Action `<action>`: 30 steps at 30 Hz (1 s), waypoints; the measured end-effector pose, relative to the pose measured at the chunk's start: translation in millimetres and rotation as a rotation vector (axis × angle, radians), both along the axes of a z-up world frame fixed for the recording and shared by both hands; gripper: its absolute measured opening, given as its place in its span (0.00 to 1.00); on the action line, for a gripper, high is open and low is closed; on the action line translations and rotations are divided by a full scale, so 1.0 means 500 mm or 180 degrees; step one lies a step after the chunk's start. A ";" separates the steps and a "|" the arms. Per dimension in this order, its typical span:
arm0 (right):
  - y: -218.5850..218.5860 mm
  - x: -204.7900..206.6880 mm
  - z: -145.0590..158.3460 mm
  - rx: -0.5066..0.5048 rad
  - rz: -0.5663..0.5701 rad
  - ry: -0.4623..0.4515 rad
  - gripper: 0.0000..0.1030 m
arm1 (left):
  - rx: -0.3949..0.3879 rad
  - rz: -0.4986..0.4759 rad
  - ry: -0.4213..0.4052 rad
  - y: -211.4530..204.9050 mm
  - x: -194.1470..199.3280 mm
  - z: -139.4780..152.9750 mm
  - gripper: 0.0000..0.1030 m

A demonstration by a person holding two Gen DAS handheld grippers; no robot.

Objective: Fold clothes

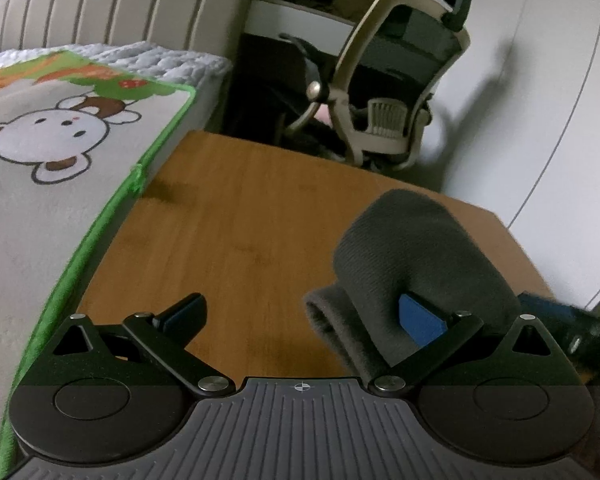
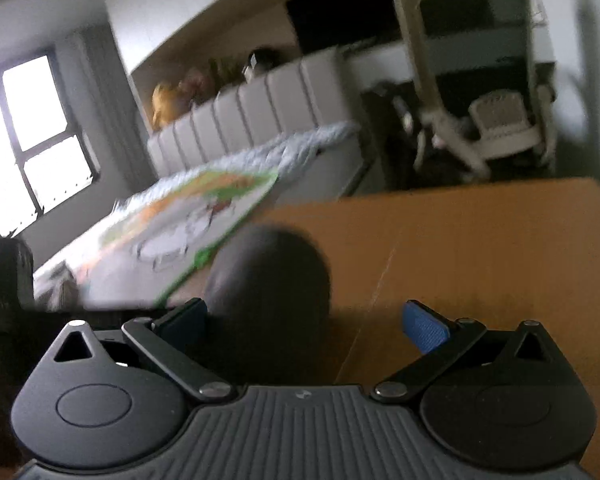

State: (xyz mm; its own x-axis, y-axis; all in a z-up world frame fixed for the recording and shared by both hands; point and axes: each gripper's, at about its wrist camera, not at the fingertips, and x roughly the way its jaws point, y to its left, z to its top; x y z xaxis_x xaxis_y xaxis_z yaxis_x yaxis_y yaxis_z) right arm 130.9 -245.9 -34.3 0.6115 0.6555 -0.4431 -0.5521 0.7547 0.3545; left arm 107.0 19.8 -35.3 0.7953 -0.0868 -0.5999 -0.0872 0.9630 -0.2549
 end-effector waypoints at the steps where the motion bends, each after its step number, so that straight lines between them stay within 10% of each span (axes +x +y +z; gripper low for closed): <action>1: 0.009 -0.001 -0.011 -0.0015 0.0032 0.0030 1.00 | 0.0000 0.0017 0.0006 0.003 -0.001 -0.002 1.00; 16: 0.033 -0.047 -0.019 -0.0160 -0.0086 -0.0133 1.00 | -0.0396 0.0105 -0.0353 0.017 -0.038 0.049 1.00; 30: 0.017 -0.048 -0.023 -0.0027 -0.0161 -0.0079 1.00 | -0.0335 0.0220 -0.0305 0.010 -0.022 -0.037 1.00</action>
